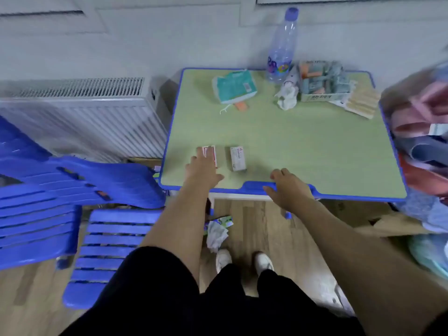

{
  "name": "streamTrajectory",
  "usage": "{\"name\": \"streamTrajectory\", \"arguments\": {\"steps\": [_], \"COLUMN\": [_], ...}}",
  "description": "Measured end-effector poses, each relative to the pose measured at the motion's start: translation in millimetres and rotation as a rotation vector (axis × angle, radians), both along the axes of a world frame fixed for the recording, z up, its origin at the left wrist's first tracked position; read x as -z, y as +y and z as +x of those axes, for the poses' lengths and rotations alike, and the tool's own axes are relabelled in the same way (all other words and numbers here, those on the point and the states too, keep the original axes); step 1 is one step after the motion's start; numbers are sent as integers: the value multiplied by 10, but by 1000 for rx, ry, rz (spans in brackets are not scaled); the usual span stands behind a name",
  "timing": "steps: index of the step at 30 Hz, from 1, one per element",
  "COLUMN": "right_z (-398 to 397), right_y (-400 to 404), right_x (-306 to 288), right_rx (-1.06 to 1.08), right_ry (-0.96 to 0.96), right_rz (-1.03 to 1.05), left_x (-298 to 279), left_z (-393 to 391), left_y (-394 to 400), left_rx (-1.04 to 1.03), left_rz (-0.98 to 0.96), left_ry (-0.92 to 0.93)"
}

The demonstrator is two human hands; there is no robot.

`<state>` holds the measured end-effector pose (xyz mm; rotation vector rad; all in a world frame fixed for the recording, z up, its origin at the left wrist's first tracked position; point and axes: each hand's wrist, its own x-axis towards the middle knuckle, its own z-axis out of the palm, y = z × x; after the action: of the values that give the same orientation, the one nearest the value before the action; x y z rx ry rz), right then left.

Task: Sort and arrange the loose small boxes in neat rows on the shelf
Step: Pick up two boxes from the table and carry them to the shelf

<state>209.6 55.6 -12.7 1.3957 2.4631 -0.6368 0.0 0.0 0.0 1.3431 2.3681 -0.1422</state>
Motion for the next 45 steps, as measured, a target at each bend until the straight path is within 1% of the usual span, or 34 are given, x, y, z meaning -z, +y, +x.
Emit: {"name": "streamTrajectory", "arguments": {"steps": [3,7,13,16,20,25,28,31,35,39,45], "right_z": [-69,-120,-134,-179,-292,-503,-658,-848,-1051,-1169,-1220], "right_y": [2,-3,24,49,87,175,267,331,330,305,295], "right_x": [15,1,3,2,0,-15,-37,-39,28,84,114], "right_rx": [70,123,146,134,111,68,47,60,100,124,164], "right_ry": [41,37,18,10,1,-5,-7,-39,-105,-128,-132], "right_rz": [13,-7,-27,-16,7,-11,-19,-24,0,13,-28], "left_x": [-43,-40,75,104,105,81,43,13,40,57,133], "left_z": [-166,-304,-361,-391,-433,-431,-424,-389,-346,-274,-87], "left_y": [186,359,383,392,386,273,153,-2,-181,-358,-648], "left_rx": [159,220,219,232,251,234,200,108,56,-21,-234], "left_rz": [-41,-88,-118,-98,-69,12,62,127,179,227,329], "left_ry": [46,48,-30,-18,-50,-69,-115,-154,-94,-41,-132]}}
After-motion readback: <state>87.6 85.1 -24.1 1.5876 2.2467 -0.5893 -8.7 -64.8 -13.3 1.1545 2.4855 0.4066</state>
